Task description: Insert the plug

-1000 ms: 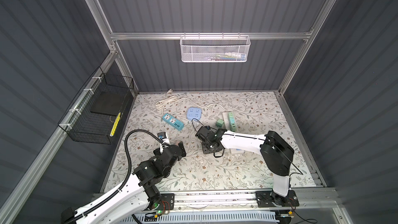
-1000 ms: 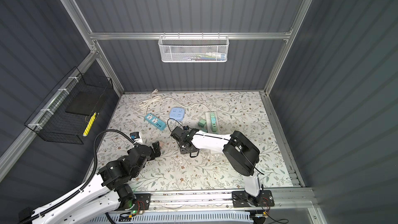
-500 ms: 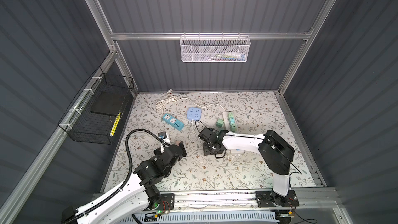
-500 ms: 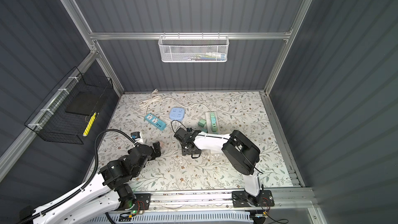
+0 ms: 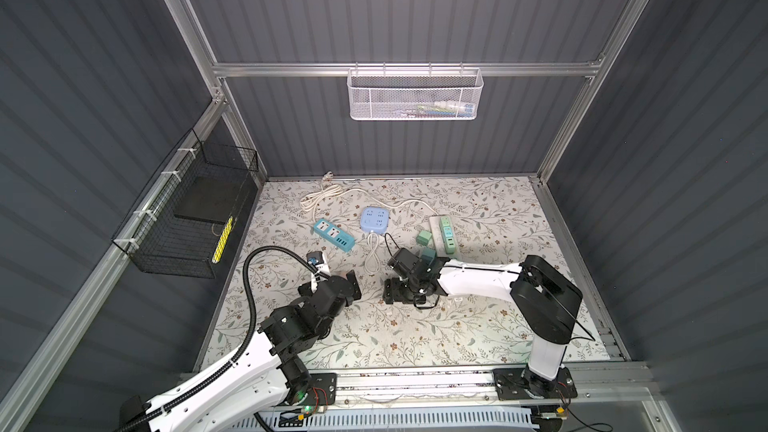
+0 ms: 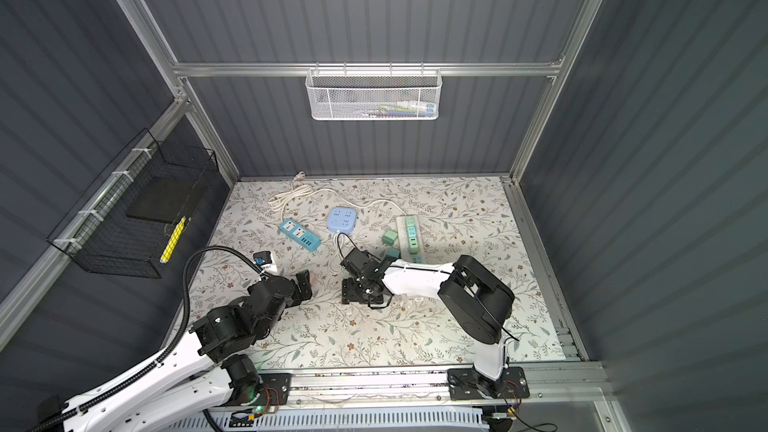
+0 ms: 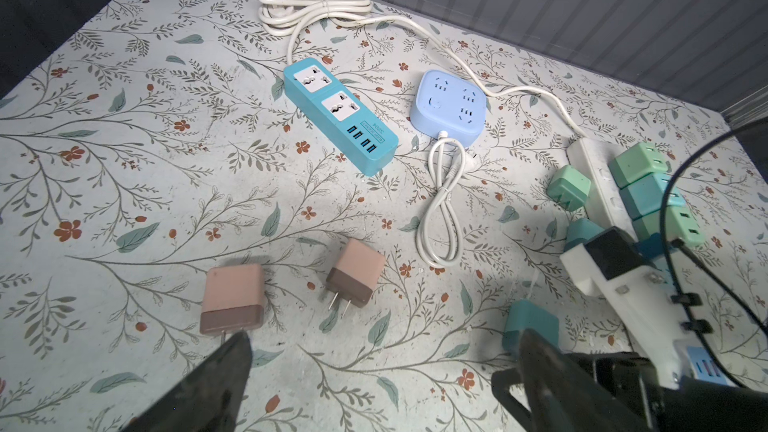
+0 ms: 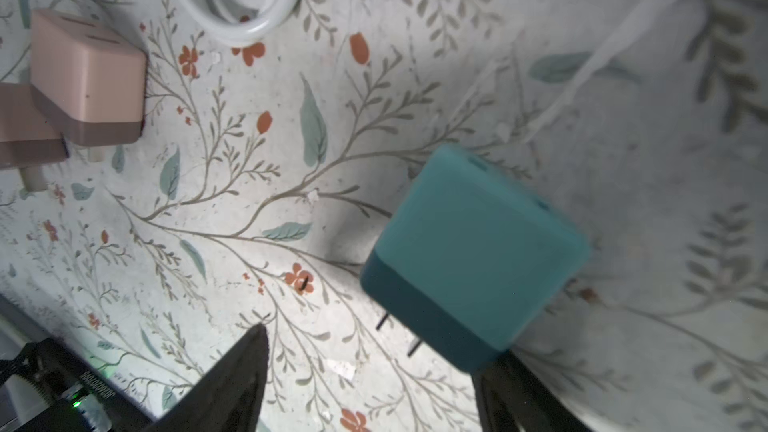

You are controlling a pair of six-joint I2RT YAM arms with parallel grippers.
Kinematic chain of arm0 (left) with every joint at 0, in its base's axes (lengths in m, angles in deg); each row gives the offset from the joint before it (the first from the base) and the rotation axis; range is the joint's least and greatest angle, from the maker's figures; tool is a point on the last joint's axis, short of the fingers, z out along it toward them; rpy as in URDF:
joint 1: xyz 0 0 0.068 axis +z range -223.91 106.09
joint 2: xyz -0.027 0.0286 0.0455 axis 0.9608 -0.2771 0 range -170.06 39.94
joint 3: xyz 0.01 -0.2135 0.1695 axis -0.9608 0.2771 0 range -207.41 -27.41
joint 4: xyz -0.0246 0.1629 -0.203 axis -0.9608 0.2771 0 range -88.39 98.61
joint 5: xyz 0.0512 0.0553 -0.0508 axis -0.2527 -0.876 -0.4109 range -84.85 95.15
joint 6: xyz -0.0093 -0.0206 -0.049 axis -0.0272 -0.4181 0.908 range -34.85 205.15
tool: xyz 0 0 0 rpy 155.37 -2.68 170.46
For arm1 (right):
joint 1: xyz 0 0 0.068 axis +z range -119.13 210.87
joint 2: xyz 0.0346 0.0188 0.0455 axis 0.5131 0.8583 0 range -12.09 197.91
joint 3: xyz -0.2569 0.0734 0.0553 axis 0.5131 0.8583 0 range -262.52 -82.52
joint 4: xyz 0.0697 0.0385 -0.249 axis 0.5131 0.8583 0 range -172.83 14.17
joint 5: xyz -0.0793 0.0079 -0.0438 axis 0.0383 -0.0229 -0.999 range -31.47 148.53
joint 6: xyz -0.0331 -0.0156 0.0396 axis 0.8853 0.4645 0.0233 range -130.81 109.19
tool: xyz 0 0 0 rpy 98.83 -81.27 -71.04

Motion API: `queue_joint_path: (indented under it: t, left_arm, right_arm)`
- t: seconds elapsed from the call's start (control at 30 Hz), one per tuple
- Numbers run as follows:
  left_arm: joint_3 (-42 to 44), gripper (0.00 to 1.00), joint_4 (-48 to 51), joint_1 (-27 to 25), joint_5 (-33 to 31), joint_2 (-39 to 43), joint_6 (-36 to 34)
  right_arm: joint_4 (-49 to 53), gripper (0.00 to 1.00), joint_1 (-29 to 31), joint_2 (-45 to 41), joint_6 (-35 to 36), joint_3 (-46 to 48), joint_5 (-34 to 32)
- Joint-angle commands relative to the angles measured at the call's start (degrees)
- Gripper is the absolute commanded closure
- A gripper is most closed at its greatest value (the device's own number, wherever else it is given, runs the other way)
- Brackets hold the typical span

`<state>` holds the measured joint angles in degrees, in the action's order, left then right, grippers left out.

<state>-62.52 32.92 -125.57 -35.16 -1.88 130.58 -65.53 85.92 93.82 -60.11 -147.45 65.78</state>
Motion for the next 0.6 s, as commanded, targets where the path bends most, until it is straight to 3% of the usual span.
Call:
queue_joint_path:
  t: [0.0, 0.37, 0.57]
  left_arm:
    - [-2.3, 0.00, 1.0, 0.2, -0.1, -0.8, -1.7]
    - [-2.0, 0.03, -4.3, 0.2, 4.7, -7.7, -5.3]
    - [-4.4, 0.01, -10.2, 0.3, 13.8, -17.0, -14.8]
  right_arm:
    - [-1.6, 0.22, -0.4, -2.1, -1.3, -0.1, 1.1]
    - [7.3, 0.22, -3.1, -14.8, 2.9, 4.3, -7.8]
    - [9.9, 0.22, -4.9, -26.0, 7.4, 10.2, -15.5]
